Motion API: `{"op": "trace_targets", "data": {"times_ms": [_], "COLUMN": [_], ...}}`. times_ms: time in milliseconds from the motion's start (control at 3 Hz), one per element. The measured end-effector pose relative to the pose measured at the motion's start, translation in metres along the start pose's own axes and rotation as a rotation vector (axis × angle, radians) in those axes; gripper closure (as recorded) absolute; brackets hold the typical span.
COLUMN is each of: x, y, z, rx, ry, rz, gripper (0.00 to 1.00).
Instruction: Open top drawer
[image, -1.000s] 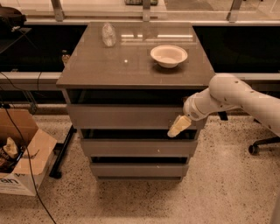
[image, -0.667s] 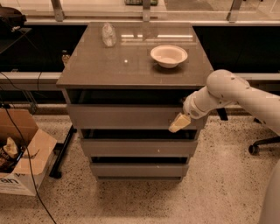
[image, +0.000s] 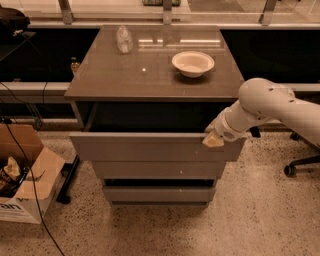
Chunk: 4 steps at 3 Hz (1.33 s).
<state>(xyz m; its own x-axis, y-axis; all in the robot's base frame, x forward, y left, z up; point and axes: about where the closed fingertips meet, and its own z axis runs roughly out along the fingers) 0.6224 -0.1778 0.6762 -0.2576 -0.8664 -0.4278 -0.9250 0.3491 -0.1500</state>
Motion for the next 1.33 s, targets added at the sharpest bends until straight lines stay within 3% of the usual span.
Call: {"op": "trace_targets", "data": {"times_ms": [333,1333], "x": [0.001,0.003], "y": [0.039,0.050], "z": [-0.025,-0.023], "rx": [-0.048,-0.060], "ry": [0.031,0.050], "rz": [0.007,-0.006], "gripper": [0.70,0.01]}}
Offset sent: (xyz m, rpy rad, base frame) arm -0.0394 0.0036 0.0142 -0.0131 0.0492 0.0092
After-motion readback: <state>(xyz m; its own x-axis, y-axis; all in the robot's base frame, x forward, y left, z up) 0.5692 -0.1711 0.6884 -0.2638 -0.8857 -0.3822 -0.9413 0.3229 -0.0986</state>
